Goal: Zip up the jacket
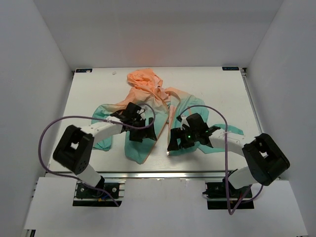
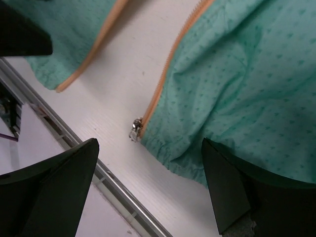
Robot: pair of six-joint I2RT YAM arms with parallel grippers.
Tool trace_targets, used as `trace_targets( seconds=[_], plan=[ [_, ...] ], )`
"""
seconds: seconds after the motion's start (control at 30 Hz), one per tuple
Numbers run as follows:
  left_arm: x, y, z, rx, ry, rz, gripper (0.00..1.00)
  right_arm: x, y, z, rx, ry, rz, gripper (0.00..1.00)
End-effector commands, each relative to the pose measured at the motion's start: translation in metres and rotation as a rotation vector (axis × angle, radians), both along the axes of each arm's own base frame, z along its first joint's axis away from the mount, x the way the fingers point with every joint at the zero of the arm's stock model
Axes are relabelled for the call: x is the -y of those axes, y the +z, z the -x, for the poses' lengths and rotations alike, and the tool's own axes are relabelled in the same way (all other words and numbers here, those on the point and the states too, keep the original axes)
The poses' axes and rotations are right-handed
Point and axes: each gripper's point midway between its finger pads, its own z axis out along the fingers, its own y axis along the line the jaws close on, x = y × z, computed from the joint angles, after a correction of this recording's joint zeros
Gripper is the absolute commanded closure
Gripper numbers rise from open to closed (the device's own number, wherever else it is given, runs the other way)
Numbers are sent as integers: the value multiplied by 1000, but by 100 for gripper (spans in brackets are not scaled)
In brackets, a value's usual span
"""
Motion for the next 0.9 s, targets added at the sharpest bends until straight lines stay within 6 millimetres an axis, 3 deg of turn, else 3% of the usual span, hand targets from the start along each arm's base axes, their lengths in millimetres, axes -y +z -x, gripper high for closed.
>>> trace_targets(
  seconds=[0.0, 0.13, 0.2, 0.3, 0.43, 0.5, 0.57, 0.67, 0.77, 0.8, 0.87],
  plan=[
    [25, 3, -31, 54, -21, 58, 2, -3, -8, 1, -15, -1, -14, 11],
    [39, -3, -61, 55, -12, 34, 2, 24, -33, 19, -80, -56, 100, 11],
    [46, -14, -66, 24, -23, 38, 2, 44, -43, 34, -107, -82, 163, 11],
    [60, -14, -78, 27, -37, 76, 2, 74, -53, 45, -119, -155, 274, 11],
    [74, -33, -88, -26, -58, 88, 2, 109, -52, 42, -103, -274, 393, 11],
    [83, -30, -95, -25, -72, 118, 2, 117, -48, 36, -87, -306, 401, 11],
    [90, -27, -96, -43, -95, 146, 2, 116, -39, 30, -67, -282, 373, 11],
    [91, -18, -91, -33, -111, 145, 2, 92, -6, 17, 6, -208, 247, 11],
    [93, 12, -79, 35, -146, 142, 2, 70, 31, 13, 97, -100, 116, 11],
    [91, 31, -76, 83, -152, 132, 2, 66, 39, 13, 113, -83, 94, 11],
    [94, 46, -62, 119, -173, 114, 2, 59, 61, 11, 157, -45, 52, 11]
  ],
)
